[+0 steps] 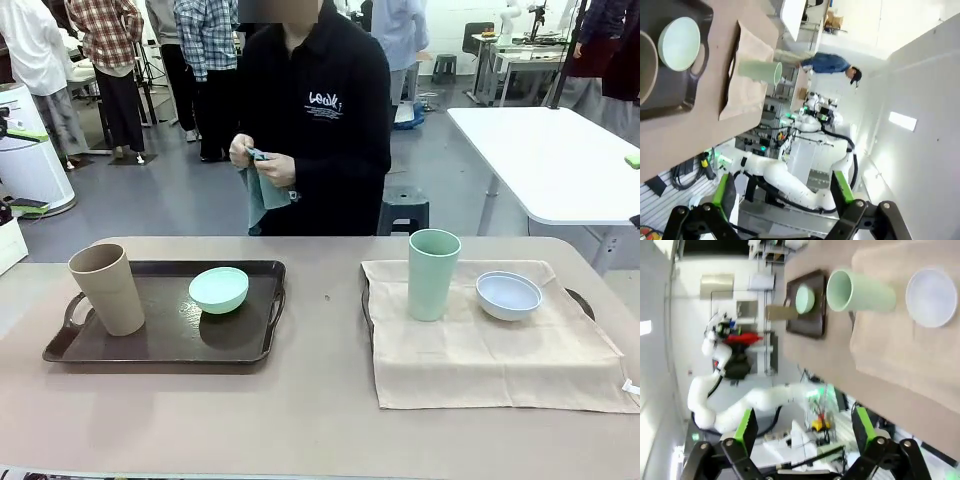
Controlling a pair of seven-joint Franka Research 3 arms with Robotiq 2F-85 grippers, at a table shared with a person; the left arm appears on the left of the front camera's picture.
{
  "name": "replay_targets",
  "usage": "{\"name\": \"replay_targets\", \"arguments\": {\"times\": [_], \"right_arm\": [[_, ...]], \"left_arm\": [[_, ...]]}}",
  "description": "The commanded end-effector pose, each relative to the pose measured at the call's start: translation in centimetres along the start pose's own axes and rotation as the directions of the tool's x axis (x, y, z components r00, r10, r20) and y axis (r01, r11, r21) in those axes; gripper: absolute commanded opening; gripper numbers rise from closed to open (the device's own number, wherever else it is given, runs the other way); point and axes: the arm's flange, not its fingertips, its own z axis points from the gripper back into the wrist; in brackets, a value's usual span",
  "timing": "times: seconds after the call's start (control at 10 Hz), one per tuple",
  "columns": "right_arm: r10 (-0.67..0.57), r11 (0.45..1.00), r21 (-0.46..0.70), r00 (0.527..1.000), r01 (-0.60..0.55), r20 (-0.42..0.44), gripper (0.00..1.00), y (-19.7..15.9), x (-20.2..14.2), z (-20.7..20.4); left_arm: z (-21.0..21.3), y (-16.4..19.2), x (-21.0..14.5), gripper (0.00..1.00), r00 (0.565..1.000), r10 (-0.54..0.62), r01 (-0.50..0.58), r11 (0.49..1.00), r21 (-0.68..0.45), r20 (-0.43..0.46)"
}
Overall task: Set up a tray with a mat and arrange the tableware.
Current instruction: Pick up the Picnic Bowl and Reusable plastic cup from the Handle tray in front of the human's position and hold them in the air.
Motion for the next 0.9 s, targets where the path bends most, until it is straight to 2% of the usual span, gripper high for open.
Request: {"name": "replay_targets", "arguments": {"times": [0.0, 0.1, 0.8], "right_arm": [[-0.005, 1.0, -0.004, 0.995, 0.005, 0.097, 1.0, 1.0, -1.1, -1.2], [0.0, 1.0, 0.0, 1.0, 0.0, 0.0, 1.0, 0.0, 0.0, 0.0], [0.0, 1.0, 0.0, 1.0, 0.0, 0.0, 1.0, 0.0, 0.0, 0.0]], "left_arm": [[-0.3, 0.5, -0.3, 1.0, 0.994, 0.001, -0.004, 1.0, 0.027, 0.106], [0.0, 0.0, 0.0, 1.0, 1.0, 0.0, 0.0, 1.0, 0.0, 0.0], [0.0, 0.0, 0.0, 1.0, 1.0, 0.0, 0.0, 1.0, 0.0, 0.0]]}}
